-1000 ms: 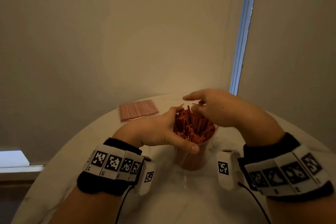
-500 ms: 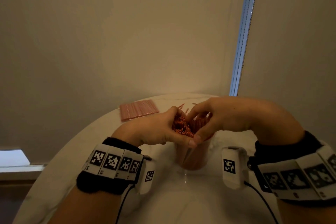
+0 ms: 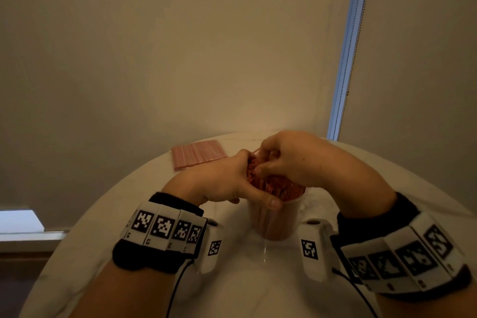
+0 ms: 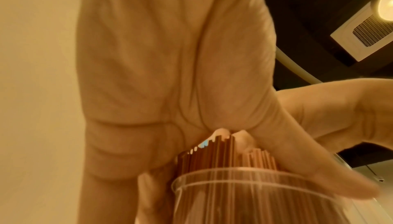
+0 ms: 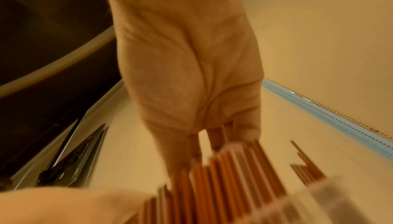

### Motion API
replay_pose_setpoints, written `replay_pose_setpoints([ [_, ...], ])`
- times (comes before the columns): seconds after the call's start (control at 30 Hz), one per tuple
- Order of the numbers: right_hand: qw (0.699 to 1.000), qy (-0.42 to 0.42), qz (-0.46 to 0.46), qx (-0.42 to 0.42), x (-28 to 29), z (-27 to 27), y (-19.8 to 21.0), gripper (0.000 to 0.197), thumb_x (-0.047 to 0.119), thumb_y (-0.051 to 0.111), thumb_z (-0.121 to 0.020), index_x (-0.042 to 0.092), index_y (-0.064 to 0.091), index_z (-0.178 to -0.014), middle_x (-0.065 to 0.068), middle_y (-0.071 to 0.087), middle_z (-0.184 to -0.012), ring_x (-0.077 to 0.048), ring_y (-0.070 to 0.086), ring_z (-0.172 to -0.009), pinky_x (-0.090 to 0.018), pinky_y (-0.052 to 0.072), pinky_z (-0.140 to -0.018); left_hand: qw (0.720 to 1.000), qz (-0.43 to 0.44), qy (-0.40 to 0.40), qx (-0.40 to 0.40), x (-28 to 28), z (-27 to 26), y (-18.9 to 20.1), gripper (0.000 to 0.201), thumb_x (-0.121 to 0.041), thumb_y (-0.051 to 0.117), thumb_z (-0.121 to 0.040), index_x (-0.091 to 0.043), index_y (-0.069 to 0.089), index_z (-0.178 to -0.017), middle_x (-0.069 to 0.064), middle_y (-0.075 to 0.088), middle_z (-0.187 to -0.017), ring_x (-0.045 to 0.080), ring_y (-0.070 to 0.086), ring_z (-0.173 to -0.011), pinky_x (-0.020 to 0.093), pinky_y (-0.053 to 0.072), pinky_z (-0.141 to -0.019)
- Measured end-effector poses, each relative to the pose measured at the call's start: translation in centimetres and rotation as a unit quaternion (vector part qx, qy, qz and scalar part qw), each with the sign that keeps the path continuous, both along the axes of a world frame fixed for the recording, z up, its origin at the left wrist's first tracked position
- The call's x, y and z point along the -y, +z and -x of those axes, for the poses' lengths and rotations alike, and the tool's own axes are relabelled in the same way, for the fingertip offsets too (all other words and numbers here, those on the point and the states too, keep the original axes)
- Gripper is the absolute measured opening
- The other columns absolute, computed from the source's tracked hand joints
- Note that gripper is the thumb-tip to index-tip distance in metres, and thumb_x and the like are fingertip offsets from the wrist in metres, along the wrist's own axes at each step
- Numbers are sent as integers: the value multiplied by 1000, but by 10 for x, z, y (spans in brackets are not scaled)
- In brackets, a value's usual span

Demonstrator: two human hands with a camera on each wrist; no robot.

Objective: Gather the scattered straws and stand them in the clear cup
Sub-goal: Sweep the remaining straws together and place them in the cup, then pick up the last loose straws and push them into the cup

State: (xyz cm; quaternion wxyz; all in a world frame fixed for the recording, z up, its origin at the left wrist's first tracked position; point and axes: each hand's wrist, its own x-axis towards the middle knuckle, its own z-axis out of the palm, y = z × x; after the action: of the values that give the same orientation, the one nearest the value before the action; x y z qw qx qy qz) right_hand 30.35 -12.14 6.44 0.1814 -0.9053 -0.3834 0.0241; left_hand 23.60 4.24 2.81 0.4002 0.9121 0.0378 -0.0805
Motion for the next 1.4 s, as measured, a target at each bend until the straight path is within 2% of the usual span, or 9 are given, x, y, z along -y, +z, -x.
replay_pose_setpoints([
  [0.27, 990, -21, -132, -40, 29, -21, 6, 33, 67, 56, -87, 37, 69, -90, 13, 71, -72, -2, 65, -70, -27, 47, -63, 999, 42, -23, -24, -14, 10, 12, 112, -72, 80, -60, -34, 29, -152, -10, 63, -131, 9, 63, -118, 37, 58, -97],
  [0.43, 986, -92, -120, -75, 54, -56, -5, 33, 52, 52, -97, 26, 70, -88, 11, 72, -67, -2, 63, -53, -25, 44, -54, 991, 74, 108, 35, -37, -5, 20, 78, -81, 51, -82, -22, 58, -133, -8, 76, -111, 7, 72, -102, 33, 61, -87],
  [0.67, 973, -164, 129, -97, 43, -121, -35, 43, 37, 50, -101, 0, 68, -113, -8, 69, -86, -23, 70, -83, -35, 57, -80, 985, -110, 129, -7, -57, -98, 13, 54, -59, 47, -102, -11, 66, -119, -4, 74, -101, 14, 70, -94, 32, 59, -83],
  [0.8, 963, -158, 215, -47, 34, -152, -44, 52, 42, 36, -106, 6, 49, -142, -12, 52, -142, -27, 51, -128, -34, 40, -105, 967, -233, 96, -47, -59, -149, -1, 63, -61, 50, -100, -3, 71, -115, 7, 74, -109, 24, 71, -96, 42, 58, -94],
  [0.9, 964, -129, 226, -57, 25, -178, -50, 57, 45, 36, -106, 12, 33, -153, -11, 41, -154, -29, 41, -138, -38, 35, -112, 951, -294, 56, -76, -56, -176, -11, 73, -69, 49, -96, -1, 67, -116, 5, 67, -104, 16, 60, -77, 33, 51, -75],
  [1.07, 954, -116, 270, -55, 4, -211, -69, 69, 56, 35, -102, 15, 24, -157, -9, 31, -160, -29, 33, -145, -41, 29, -116, 928, -348, 25, -129, -47, -210, -37, 76, -87, 50, -80, -11, 57, -75, -1, 59, -74, 14, 54, -67, 29, 38, -60],
  [1.17, 953, -111, 280, -39, -5, -222, -78, 78, 68, 32, -97, 9, 42, -147, -12, 46, -149, -29, 45, -135, -40, 36, -110, 912, -389, 19, -134, -44, -219, -49, 88, -97, 52, -66, -12, 64, -85, -3, 59, -74, 14, 54, -68, 29, 34, -54],
  [1.3, 949, -125, 289, -24, -19, -221, -89, 90, 91, 25, -76, 11, 63, -96, -10, 60, -114, -28, 49, -118, -45, 38, -103, 912, -395, 22, -107, -39, -223, -61, 99, -95, 62, -57, -16, 61, -116, -1, 57, -95, 21, 54, -86, 32, 38, -65],
  [1.4, 957, -113, 266, -4, -27, -209, -100, 87, 95, 44, -64, 12, 58, -85, -6, 61, -105, -26, 52, -104, -39, 43, -90, 922, -372, -14, -109, -35, -221, -54, 70, -77, 73, -73, -12, 69, -99, -1, 70, -89, 18, 62, -78, 29, 45, -65],
])
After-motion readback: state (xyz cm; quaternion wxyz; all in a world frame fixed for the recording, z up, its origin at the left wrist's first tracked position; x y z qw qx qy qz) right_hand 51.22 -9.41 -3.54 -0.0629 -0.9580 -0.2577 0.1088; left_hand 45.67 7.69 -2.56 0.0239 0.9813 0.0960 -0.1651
